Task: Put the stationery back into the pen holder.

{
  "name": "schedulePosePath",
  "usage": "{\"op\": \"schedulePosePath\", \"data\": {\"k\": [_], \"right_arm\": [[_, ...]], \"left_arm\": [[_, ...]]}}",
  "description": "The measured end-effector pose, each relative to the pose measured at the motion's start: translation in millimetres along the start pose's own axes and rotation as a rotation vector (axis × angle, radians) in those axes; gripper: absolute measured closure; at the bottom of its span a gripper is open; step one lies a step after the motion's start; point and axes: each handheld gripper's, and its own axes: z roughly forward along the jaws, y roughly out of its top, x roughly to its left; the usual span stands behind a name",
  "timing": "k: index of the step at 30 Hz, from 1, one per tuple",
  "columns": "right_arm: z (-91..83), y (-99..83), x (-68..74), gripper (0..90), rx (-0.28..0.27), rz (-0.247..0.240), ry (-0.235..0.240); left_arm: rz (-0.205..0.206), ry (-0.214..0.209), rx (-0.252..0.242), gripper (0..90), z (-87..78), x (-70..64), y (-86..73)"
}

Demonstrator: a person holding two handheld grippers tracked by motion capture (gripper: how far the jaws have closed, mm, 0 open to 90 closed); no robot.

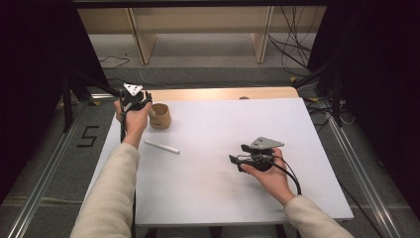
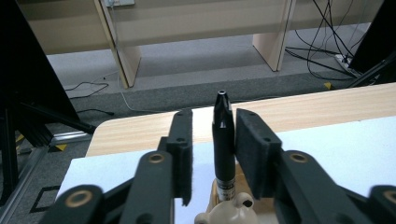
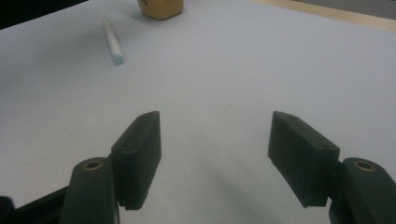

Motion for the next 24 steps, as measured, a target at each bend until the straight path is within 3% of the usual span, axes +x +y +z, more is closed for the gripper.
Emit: {"op": "schedulePosePath", "data": {"k": [6, 24], "right_arm": [[0.1, 0.0, -0.1, 34.8, 0.001, 0.000, -0.001], [0.4, 0.0, -0.1, 34.6, 0.003, -0.006, 0.000]], "left_arm": [[-0.024, -0.010, 0.014, 55.2, -4.5, 1.9, -2.7], [-0.020, -0.056, 0.016, 48.9, -26.6, -2.9, -3.6]]}}
